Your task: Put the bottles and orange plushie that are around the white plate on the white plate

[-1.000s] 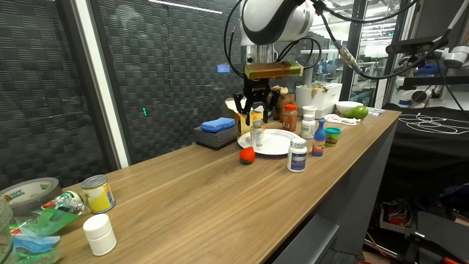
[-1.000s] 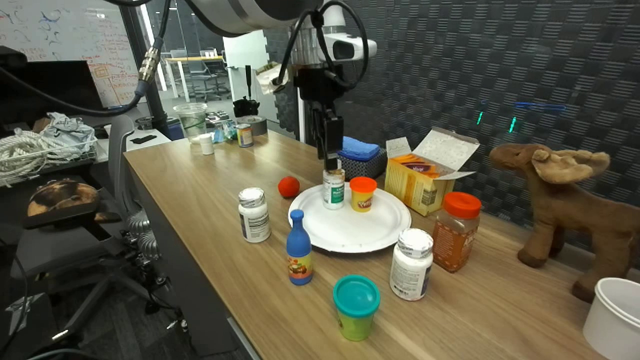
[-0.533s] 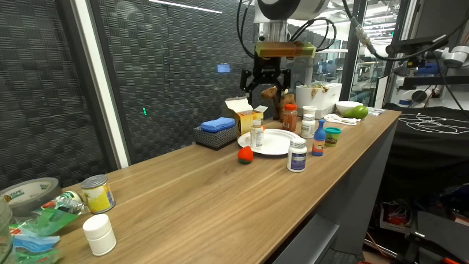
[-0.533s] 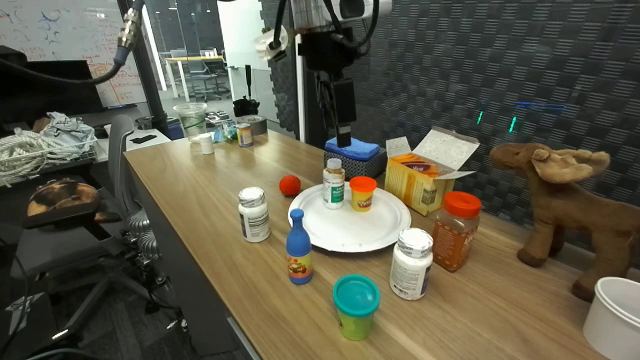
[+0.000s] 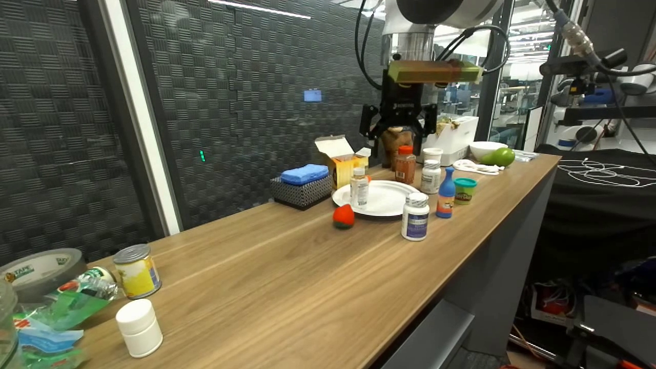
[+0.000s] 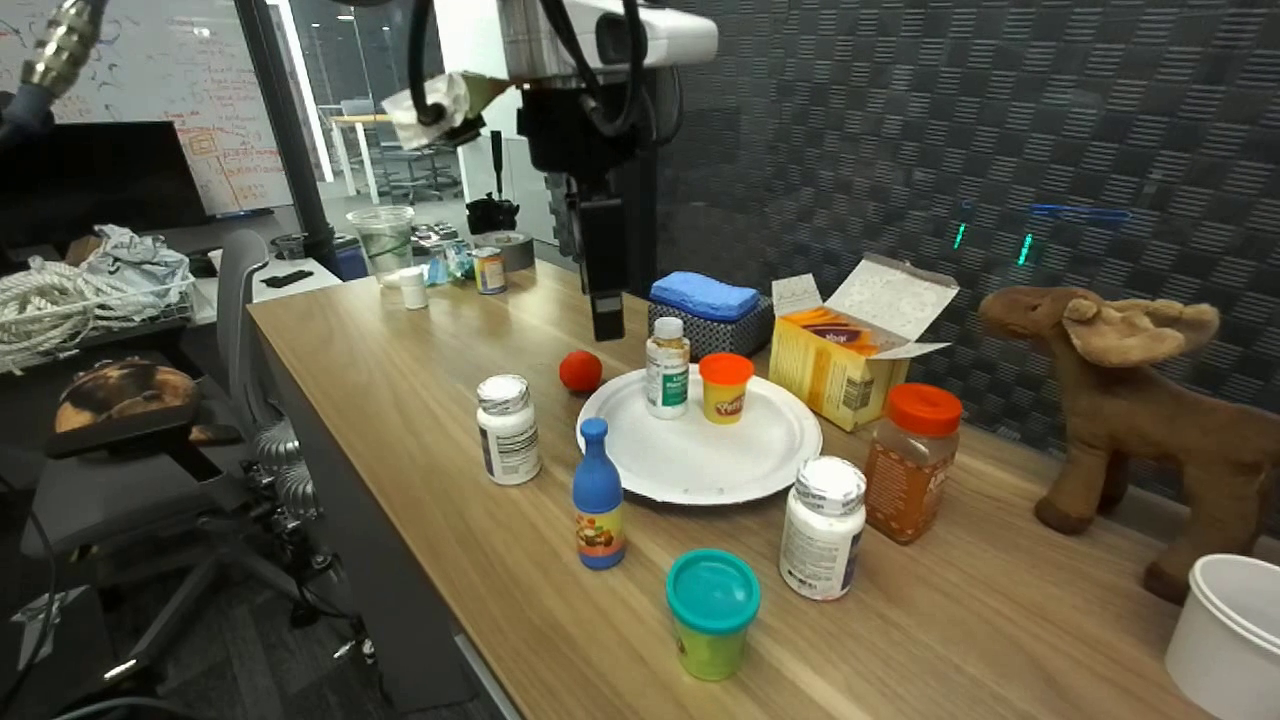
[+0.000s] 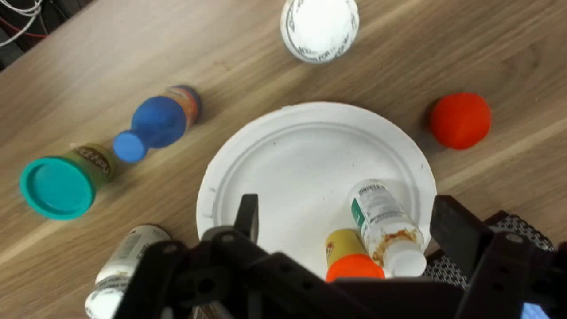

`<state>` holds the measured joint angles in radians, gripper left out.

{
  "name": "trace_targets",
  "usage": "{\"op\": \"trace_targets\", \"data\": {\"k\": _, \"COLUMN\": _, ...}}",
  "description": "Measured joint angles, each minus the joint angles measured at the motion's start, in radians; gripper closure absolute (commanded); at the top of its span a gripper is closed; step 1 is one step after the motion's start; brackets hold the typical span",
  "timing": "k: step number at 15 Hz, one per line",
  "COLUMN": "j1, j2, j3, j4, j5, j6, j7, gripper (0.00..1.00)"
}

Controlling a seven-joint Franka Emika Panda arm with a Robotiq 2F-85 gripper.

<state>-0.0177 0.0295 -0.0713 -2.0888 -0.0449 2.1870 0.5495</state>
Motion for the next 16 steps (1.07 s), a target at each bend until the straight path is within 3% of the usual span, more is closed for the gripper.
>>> {"op": "trace_targets", "data": {"k": 6, "j1": 0.007, "j2": -0.022, "j3": 0.042, "j4": -0.130, "j5": -0.003, "j6": 0.052, "j7": 0.000, "gripper": 0.00}}
{"op": "trace_targets", "data": {"k": 13, "j1": 0.008, "j2": -0.036, "j3": 0.051, "j4": -0.182, "j5": -0.003, "j6": 0.060, "j7": 0.000, "gripper": 0.00}}
{"op": "trace_targets", "data": {"k": 15, "j1": 0.008, "j2": -0.045, "j3": 0.051, "j4": -0.193, "j5": -0.003, "j6": 0.059, "j7": 0.000, "gripper": 0.26}}
{"op": "trace_targets", "data": {"k": 16, "j1": 0.007, "j2": -0.049, "j3": 0.051, "j4": -0.198, "j5": -0.003, "j6": 0.059, "j7": 0.000, "gripper": 0.34}}
